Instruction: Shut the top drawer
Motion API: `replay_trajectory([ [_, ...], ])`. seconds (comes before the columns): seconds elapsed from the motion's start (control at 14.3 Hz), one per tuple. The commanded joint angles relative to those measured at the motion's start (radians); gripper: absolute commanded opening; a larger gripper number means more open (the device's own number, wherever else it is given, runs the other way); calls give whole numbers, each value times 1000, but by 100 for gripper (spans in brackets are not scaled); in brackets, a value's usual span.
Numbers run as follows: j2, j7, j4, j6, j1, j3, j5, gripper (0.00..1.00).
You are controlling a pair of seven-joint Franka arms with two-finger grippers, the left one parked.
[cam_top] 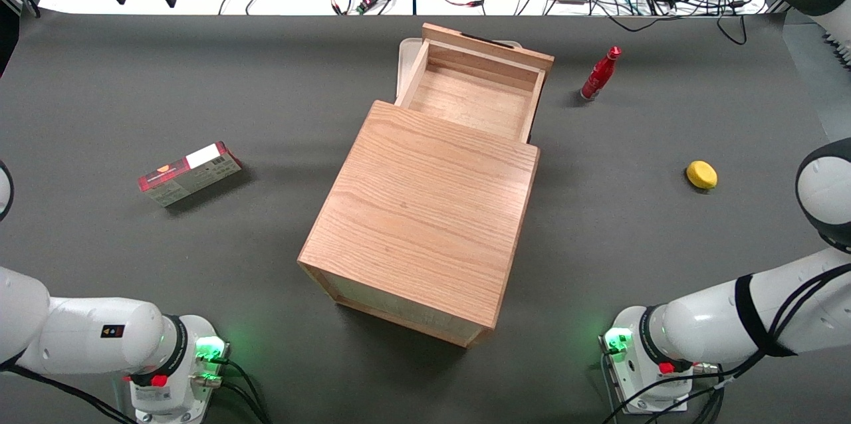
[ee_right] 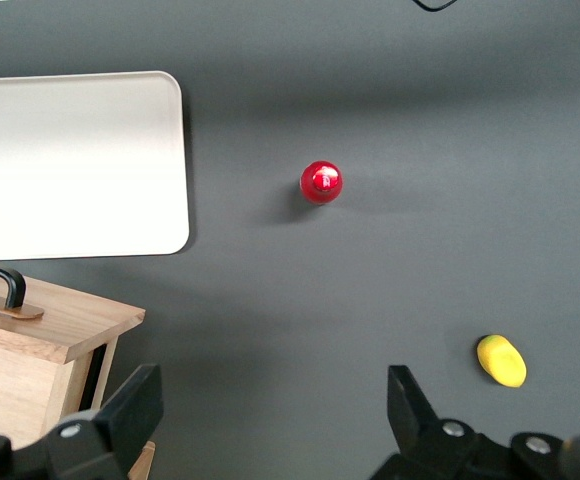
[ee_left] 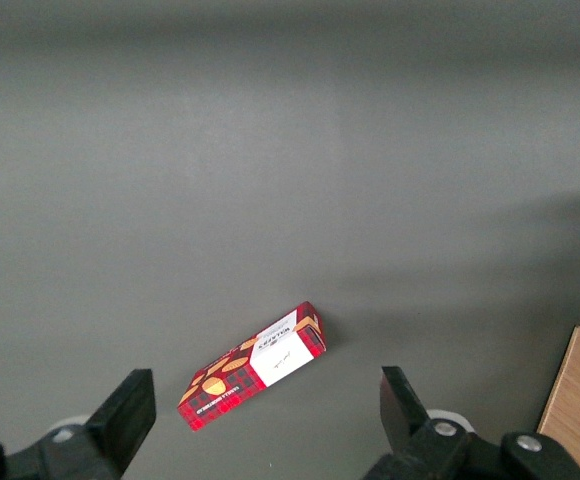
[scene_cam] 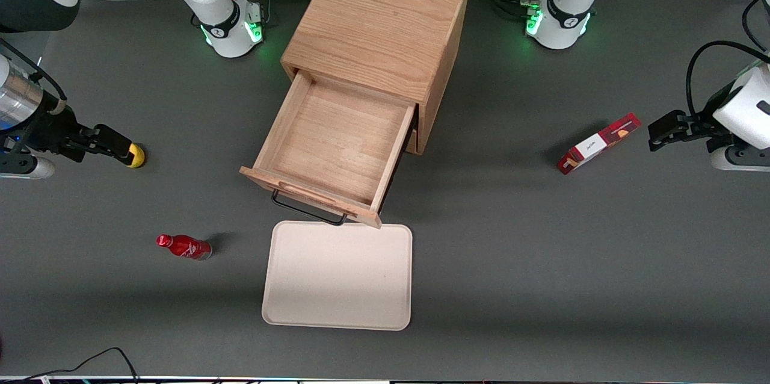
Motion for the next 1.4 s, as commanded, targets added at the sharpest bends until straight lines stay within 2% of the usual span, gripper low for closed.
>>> replay_trajectory([
  [0.0, 12, -19, 22, -9, -9, 3, 5, 100],
  [0.21, 13, -27, 23, -10, -6, 3, 4, 100],
  [0.35, 16, -120, 22, -12, -18, -6, 10, 100],
  [0.7, 18, -137, 31, -36, -34, 3, 30, 100],
  [1.12, 202, -134, 239, -38, -20, 4, 39, 100],
  [1.33, 278, -136, 325, -39, -17, 4, 85, 100],
])
